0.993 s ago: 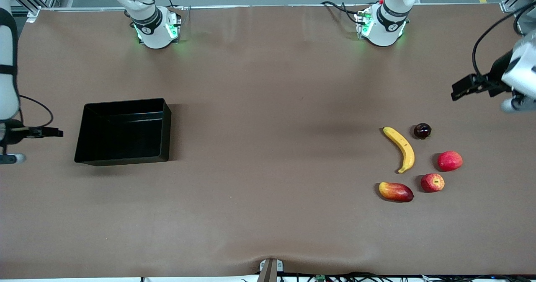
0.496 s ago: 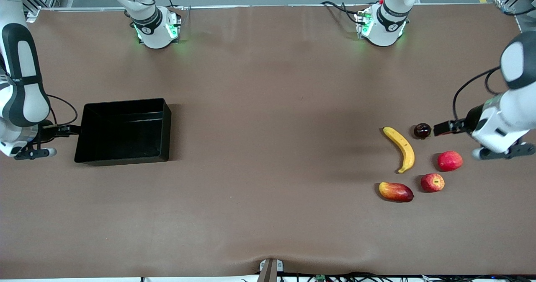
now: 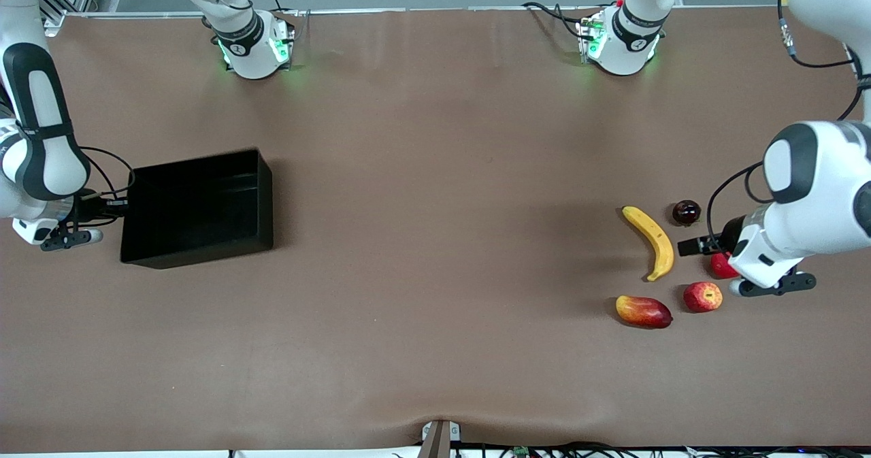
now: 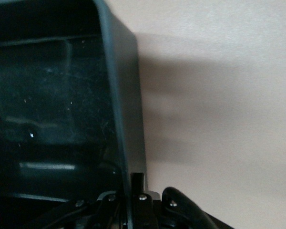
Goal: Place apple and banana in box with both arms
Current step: 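Push the box with the right gripper while the left gripper grasps the apple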
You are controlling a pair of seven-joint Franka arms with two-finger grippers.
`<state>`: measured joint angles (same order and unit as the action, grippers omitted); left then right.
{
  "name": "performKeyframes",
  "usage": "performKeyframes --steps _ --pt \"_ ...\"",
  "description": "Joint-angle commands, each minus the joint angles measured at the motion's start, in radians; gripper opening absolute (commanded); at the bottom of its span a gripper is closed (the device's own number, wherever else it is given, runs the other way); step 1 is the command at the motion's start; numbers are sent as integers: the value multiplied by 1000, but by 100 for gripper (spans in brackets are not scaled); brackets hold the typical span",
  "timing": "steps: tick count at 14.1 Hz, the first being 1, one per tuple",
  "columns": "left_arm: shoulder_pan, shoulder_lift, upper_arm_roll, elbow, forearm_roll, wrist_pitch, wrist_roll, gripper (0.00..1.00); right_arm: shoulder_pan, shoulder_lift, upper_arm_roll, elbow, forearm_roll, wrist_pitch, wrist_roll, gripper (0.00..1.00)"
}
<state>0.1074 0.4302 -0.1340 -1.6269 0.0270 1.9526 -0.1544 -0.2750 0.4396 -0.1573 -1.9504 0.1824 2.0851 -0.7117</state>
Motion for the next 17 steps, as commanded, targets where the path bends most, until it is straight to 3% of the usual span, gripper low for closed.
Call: performKeyframes --steps 1,4,7,13,17 --pt "11 31 -2 -34 -4 101 -5 100 -12 -32 15 68 80 -159 -25 0" --pt "14 67 -1 -27 109 156 -5 100 35 -32 16 192 104 -336 -20 0" --pt "47 120 -2 18 126 196 -27 100 103 -45 16 238 106 -416 0 0" --pt "110 205 -4 22 133 324 -8 100 396 -101 18 269 109 -459 487 0" --pt "110 242 -4 22 137 356 6 100 563 -91 16 288 213 -409 676 0"
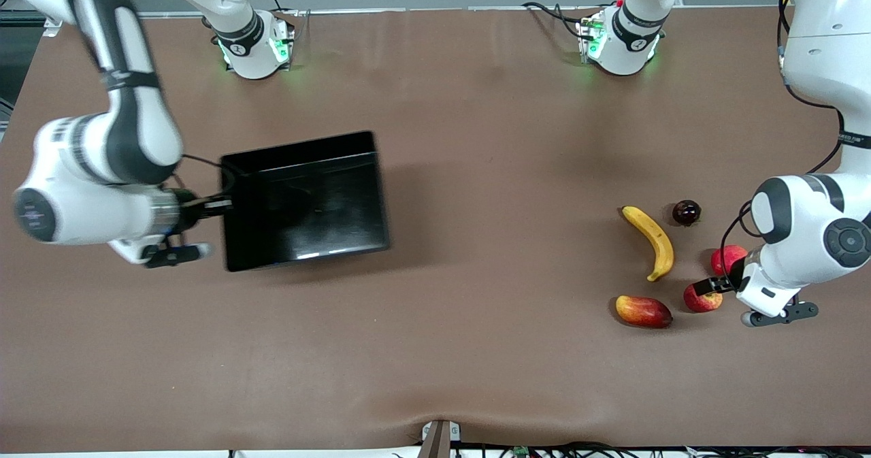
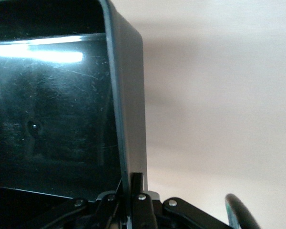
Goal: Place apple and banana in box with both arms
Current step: 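Push the box with the right gripper while the left gripper grasps the apple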
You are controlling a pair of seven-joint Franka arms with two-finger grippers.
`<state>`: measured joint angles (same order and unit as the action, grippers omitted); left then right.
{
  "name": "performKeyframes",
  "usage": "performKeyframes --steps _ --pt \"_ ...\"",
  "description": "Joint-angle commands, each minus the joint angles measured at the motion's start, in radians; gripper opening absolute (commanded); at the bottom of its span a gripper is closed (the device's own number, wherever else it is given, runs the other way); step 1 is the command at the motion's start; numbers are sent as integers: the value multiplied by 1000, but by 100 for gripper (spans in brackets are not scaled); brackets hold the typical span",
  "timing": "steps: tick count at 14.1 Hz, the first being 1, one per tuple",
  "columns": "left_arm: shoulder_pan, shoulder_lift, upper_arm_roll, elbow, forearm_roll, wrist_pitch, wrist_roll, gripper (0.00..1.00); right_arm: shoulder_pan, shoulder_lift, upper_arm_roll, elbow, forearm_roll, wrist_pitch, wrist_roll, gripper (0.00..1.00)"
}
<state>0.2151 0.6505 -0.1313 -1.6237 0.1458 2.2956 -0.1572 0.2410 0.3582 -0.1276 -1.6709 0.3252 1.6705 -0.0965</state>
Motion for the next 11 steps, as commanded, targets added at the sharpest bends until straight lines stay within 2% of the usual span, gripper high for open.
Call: performKeyframes --steps 1,6,11 --pt "4 29 -7 22 12 15 8 100 81 -7 -14 8 80 32 105 0" --pt "3 57 -7 41 9 44 7 100 273 48 -14 7 104 216 325 0" --pt "32 95 -8 44 1 71 8 100 438 155 -14 10 184 454 503 0"
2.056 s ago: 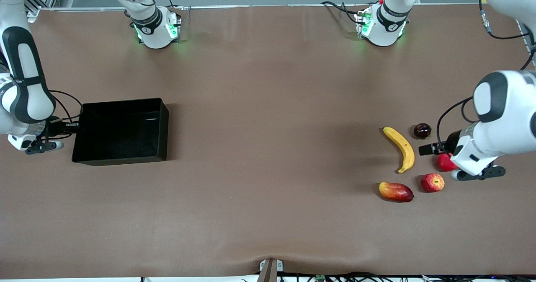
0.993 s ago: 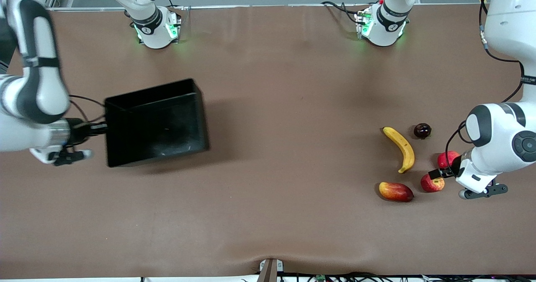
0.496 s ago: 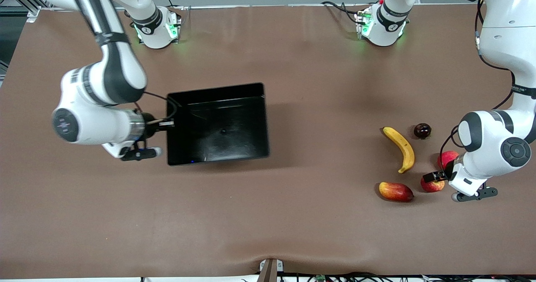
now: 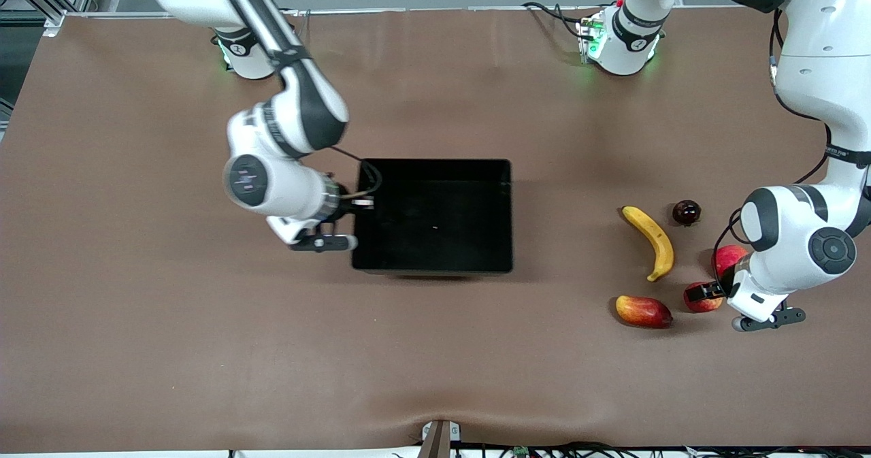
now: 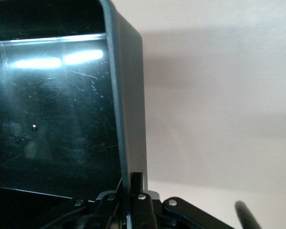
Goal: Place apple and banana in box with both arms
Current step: 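Push the box with the right gripper while the left gripper grasps the apple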
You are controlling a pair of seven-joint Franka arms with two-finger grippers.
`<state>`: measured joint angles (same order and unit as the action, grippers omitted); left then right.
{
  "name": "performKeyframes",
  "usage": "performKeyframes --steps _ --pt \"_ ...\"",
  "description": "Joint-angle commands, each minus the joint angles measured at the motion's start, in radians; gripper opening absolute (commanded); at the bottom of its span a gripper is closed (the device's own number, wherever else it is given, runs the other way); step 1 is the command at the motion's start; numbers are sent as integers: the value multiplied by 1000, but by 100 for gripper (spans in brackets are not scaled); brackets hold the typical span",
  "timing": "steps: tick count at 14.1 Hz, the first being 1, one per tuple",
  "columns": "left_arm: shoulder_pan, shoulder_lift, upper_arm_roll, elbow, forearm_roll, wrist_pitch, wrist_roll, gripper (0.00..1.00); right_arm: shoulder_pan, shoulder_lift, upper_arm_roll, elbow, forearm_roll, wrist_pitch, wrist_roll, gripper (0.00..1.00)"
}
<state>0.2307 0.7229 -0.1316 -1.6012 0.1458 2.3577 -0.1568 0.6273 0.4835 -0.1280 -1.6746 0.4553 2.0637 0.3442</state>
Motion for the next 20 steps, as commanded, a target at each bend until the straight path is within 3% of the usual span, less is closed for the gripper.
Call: performKeyframes --steps 1,5,6,9,10,11,14,17,20 --pt "16 26 -8 21 -3 9 8 96 83 52 -13 13 60 106 99 0" --pt "16 24 -8 24 -3 9 8 15 163 139 -13 42 59 187 176 0" --pt "16 24 -8 36 -5 9 8 0 176 159 -13 53 59 200 186 0" --pt "16 4 -17 44 -8 -26 5 0 199 222 -13 98 59 210 191 0" --pt "6 -26 -19 44 -8 -67 3 0 203 228 -13 111 59 210 203 40" --pt "-4 -55 -28 43 -9 -114 2 0 198 224 -15 128 42 205 211 99" --pt "-4 -164 -75 37 -9 -283 -12 0 181 192 -56 188 23 143 210 100" --pt "-8 -253 -144 29 -3 -429 -18 0 160 191 -142 359 -105 -127 185 100" --pt "-7 -321 -244 0 -3 -497 -129 0 115 190 -151 478 -204 -285 122 100"
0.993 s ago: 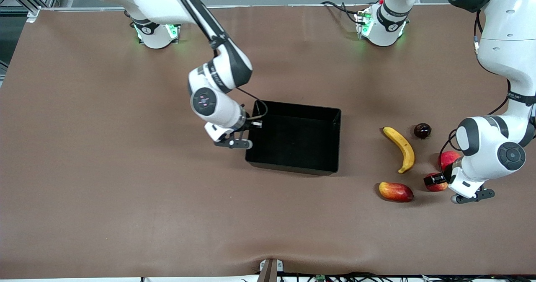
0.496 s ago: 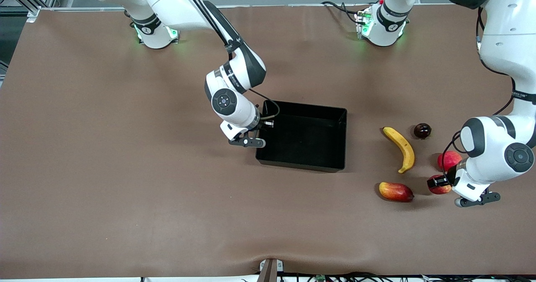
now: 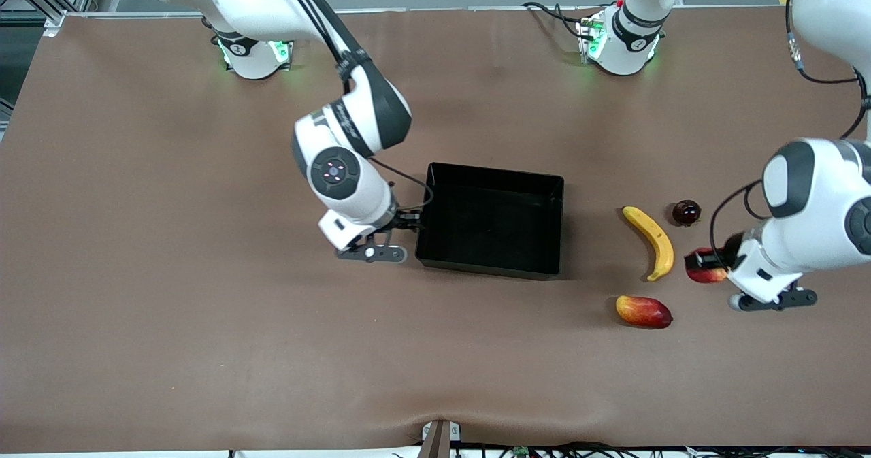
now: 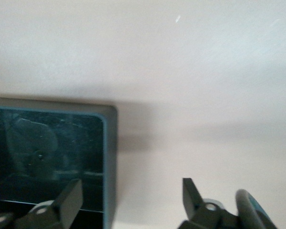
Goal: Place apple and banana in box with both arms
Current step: 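Lift the apple with the left gripper while the right gripper withdraws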
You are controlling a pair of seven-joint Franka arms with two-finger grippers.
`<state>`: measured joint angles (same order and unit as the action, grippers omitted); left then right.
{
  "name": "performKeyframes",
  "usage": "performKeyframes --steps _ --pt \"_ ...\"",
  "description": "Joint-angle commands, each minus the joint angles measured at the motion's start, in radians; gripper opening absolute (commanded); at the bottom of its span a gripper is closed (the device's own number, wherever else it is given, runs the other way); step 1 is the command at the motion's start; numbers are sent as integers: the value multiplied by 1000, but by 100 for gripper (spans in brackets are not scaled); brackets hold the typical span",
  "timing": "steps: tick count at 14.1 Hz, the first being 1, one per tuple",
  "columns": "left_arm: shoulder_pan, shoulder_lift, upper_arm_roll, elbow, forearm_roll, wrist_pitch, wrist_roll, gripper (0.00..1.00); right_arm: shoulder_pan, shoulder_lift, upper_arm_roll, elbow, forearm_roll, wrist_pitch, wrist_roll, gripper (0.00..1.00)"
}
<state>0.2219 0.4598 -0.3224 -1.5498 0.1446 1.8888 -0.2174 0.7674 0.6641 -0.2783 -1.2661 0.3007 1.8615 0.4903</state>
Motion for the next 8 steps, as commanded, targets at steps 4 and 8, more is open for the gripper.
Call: performKeyframes --steps 4,8 --pt "-19 -56 -233 -64 1 -31 -388 0 -149 -114 -22 59 -49 -189 -80 100" --pt "-152 -26 -242 -81 0 10 -551 0 -230 -298 -32 -89 -57 -262 -175 100"
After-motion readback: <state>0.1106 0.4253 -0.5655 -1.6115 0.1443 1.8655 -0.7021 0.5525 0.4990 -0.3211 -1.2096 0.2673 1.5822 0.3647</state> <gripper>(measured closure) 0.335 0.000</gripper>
